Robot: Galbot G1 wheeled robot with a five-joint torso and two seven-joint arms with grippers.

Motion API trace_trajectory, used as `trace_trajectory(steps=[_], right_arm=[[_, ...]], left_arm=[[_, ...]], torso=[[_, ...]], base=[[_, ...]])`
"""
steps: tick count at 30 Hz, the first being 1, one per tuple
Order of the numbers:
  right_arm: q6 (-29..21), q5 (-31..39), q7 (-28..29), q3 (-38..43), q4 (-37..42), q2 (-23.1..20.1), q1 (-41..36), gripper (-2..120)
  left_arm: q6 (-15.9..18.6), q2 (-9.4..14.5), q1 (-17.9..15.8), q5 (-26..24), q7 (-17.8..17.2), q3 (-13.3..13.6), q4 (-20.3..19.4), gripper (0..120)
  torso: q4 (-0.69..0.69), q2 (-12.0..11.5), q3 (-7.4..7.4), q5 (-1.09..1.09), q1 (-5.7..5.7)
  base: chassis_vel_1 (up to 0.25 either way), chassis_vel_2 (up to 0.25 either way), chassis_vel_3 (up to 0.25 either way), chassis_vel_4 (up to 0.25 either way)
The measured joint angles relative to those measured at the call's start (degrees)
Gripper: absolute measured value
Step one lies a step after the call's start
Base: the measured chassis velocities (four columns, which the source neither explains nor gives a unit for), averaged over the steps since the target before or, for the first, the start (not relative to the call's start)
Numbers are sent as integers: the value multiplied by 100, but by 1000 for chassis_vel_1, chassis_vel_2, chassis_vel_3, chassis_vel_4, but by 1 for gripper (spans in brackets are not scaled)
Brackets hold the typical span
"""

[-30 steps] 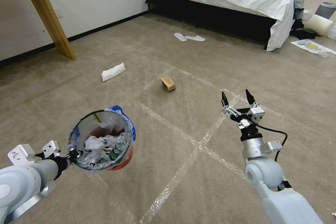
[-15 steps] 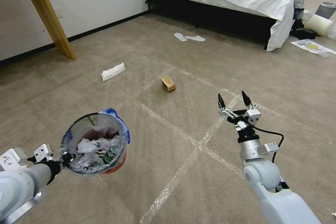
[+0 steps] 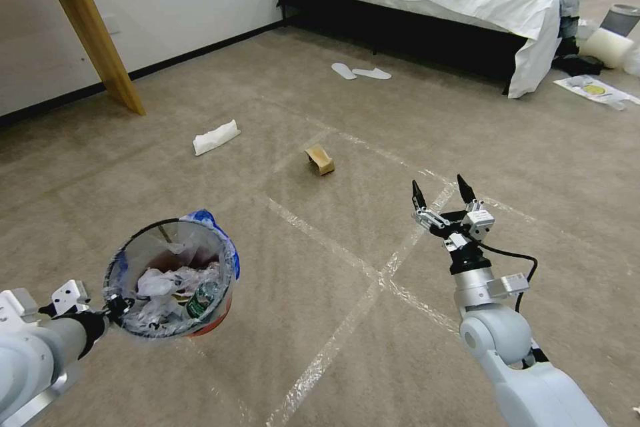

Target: Pick up the trash bin and place the garbage on the floor into it.

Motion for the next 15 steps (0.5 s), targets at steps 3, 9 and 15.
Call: trace_trajectory(steps=[3, 9, 15], right_arm=[[16, -2, -6, -17, -10, -1, -7, 100], [39, -11, -28, -49, -48, -1, -9, 100], [65, -54, -45, -106, -87, 54, 9, 100]], left_arm=[[6, 6, -3, -23, 0, -4, -17, 0], [18, 5, 7, -56, -10, 9, -33, 0], [32, 12, -6, -114, -34, 8, -45, 0]], torso=[[0, 0, 0, 0, 0], [0, 0, 0, 0, 0], [0, 0, 0, 0, 0]], base=[[-55, 51, 60, -44], [-69, 73, 69, -76], [-72, 77, 73, -64]])
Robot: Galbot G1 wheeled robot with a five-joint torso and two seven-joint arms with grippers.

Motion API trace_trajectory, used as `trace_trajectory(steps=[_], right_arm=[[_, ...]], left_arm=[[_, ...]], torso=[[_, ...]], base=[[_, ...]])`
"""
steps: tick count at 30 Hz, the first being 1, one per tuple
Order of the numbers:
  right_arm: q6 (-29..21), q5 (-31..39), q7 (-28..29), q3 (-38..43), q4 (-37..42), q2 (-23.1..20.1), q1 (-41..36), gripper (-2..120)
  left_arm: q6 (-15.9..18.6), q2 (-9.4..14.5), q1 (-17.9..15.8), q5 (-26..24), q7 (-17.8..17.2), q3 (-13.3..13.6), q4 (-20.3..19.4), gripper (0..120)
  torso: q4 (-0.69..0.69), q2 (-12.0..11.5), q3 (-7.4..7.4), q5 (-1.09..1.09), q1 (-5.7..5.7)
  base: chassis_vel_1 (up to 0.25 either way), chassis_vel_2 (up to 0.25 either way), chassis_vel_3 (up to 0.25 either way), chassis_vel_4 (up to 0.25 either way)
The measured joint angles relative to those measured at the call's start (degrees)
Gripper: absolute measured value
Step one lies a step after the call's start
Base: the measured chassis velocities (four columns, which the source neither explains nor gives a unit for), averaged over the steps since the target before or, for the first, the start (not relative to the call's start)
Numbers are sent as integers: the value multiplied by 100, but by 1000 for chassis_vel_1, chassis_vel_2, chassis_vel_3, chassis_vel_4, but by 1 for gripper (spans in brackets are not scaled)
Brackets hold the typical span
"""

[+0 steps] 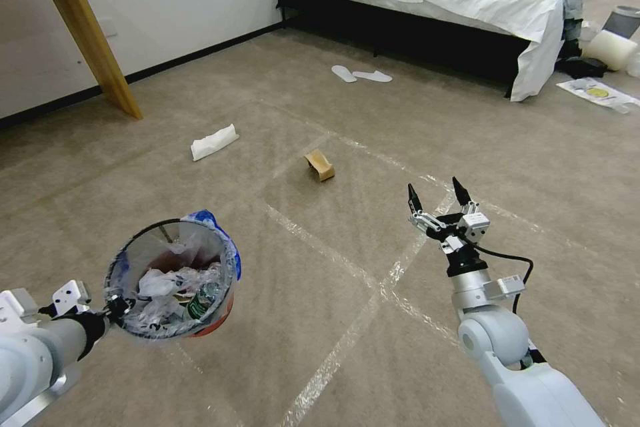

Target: Pick up the trash bin and place the garbage on the floor into it.

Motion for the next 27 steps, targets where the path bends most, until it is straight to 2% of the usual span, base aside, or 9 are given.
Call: trace_trajectory(steps=[9, 27], right_arm=[[34, -18, -44, -42, -23, 37, -2, 100], [70, 6, -72, -79, -62, -26, 58, 100]], left_arm=[[-13, 12, -27, -59, -37, -31, 13, 0], [-34, -37, -66, -57, -51, 21, 36, 0]], torso=[[0, 0, 0, 1, 0], [0, 0, 0, 0, 0]], base=[[-71, 61, 72, -61], [-96, 108, 107, -108]])
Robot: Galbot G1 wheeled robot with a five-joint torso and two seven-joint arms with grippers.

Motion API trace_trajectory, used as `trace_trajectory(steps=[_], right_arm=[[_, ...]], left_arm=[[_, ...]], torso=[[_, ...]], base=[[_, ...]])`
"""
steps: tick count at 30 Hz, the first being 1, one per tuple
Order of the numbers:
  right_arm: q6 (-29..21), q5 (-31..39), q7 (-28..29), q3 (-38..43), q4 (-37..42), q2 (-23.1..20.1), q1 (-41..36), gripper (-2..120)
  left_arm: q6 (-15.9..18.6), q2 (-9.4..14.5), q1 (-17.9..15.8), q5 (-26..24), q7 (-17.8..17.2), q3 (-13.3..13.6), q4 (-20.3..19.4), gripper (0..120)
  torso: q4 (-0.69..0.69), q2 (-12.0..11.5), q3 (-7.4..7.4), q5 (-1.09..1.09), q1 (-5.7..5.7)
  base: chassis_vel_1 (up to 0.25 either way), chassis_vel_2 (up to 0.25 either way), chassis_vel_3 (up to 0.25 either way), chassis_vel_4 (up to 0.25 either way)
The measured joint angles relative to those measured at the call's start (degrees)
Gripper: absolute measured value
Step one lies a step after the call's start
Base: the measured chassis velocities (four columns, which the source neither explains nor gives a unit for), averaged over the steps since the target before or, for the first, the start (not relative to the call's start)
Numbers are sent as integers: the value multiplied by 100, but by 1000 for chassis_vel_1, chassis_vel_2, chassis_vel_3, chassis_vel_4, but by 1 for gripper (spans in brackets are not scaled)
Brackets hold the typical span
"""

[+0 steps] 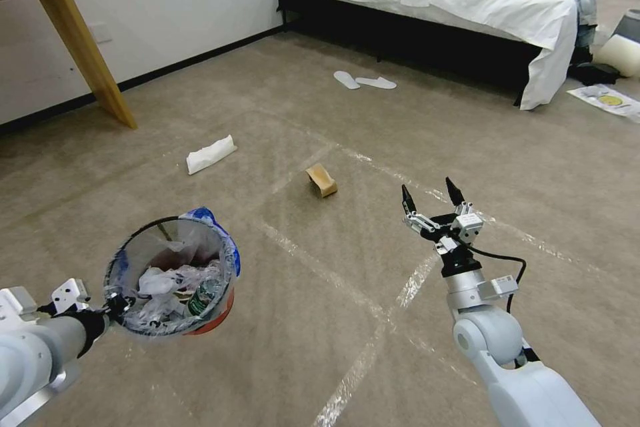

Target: Pick up the trash bin and place the garbage on the floor into it.

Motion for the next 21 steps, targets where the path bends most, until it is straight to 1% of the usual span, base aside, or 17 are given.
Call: trace_trajectory(steps=[12, 21], right_arm=[[93, -117, -14, -44, -34, 108, -48, 100], [96, -139, -9, -32, -37, 58, -39, 100]], left_arm=[[-5, 26, 21, 21, 0, -19, -11, 0], [-26, 11, -19, 36, -1, 23, -4, 0]], torso=[[1, 0, 0, 1, 0], [-1, 0, 0, 1, 0]], base=[[-119, 124, 127, -117], [-127, 125, 121, -129]])
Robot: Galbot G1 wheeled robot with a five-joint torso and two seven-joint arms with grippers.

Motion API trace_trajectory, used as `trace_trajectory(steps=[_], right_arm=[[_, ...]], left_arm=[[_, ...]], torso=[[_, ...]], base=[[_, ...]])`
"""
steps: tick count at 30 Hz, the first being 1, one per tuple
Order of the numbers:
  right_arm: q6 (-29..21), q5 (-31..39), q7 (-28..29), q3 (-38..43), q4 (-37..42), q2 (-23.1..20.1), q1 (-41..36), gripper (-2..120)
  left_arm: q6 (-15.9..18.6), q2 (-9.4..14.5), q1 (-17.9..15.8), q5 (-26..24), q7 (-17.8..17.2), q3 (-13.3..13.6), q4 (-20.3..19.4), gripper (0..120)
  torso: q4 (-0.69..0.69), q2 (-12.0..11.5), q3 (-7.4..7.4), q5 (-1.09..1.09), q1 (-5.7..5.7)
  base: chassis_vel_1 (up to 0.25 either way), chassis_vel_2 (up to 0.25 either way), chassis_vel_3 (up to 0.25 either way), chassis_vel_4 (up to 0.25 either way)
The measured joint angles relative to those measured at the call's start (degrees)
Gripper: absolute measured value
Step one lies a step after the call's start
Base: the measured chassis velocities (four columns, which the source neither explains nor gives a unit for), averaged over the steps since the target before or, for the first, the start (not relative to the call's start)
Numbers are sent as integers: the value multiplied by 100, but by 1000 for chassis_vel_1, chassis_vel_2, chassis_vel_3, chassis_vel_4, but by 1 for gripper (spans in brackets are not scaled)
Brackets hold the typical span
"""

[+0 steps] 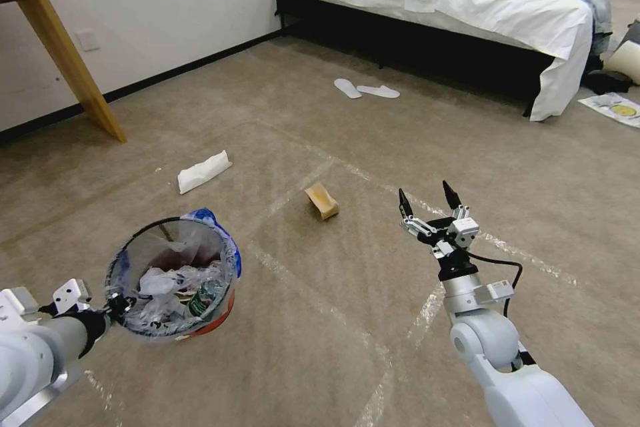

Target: Pick up the trash bin and place the garbage on the floor into it.

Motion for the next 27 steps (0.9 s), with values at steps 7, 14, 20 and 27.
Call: trace_trajectory(steps=[7, 14, 20, 27], right_arm=[[-1, -2, 6, 6, -5, -16, 14, 100], [-1, -7, 6, -11, -21, -30, 25, 100], [29, -47, 10, -81, -100, -13, 69, 100], [155, -73, 11, -132, -206, -36, 170, 100]], left_arm=[[-3, 7, 3, -4, 0, -5, 0, 0], [-6, -22, 1, 13, 3, 40, 2, 0], [-23, 26, -59, 11, 5, 58, 58, 0], [-45, 23, -144, 16, 3, 136, 132, 0]], torso=[[1, 0, 0, 0, 0], [1, 0, 0, -1, 0], [1, 0, 0, -2, 0], [0, 0, 0, 0, 1]], base=[[-128, 133, 134, -135], [-129, 138, 123, -140], [-155, 132, 147, -136], [-154, 153, 148, -162]])
